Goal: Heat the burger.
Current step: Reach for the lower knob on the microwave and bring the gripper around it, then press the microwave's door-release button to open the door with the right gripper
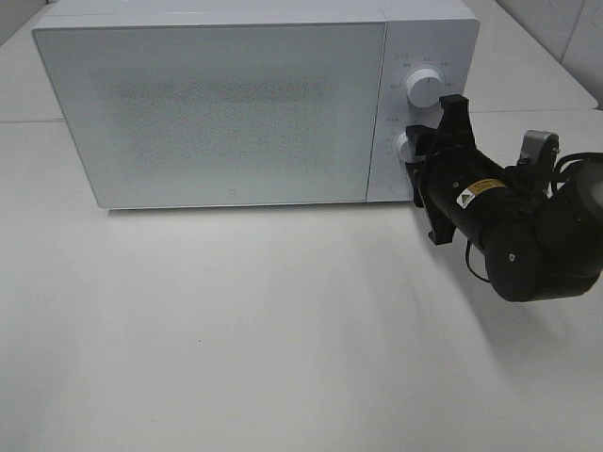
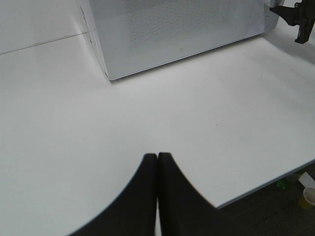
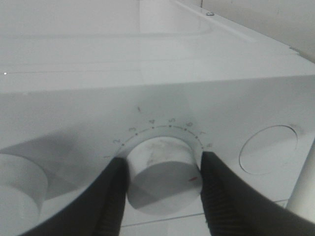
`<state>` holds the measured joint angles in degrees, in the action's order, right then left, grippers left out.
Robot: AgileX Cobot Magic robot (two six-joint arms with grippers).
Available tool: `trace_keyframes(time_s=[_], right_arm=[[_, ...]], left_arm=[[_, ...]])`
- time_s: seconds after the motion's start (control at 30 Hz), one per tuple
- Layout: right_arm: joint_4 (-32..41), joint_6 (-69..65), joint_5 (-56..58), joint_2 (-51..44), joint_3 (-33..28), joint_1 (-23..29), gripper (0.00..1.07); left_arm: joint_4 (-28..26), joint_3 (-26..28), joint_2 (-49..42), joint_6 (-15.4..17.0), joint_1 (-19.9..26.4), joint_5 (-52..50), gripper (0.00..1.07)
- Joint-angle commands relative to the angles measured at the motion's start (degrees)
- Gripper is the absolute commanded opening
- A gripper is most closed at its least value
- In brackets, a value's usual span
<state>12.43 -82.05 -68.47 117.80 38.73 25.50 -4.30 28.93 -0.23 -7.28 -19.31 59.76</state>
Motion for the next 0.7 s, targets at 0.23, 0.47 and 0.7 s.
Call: trace_keyframes(time_s=[0.23, 0.47, 0.7], right_arm=[[0.92, -0.92, -11.23, -0.46, -0.17, -0.17, 0.65], [-4.64, 6.19, -11.34, -0.97, -2.18, -0.17, 0.65], [-14.67, 29.34, -11.29, -2.18, -2.18, -0.17, 0.64]], left_arm=[[-0.23, -0.11, -1.15, -0.06, 0.00, 0.00, 0.00], [-0.23, -0.11, -1.15, -0.06, 0.00, 0.00, 0.00], [-0.23, -0.11, -1.15, -0.06, 0.00, 0.00, 0.00]])
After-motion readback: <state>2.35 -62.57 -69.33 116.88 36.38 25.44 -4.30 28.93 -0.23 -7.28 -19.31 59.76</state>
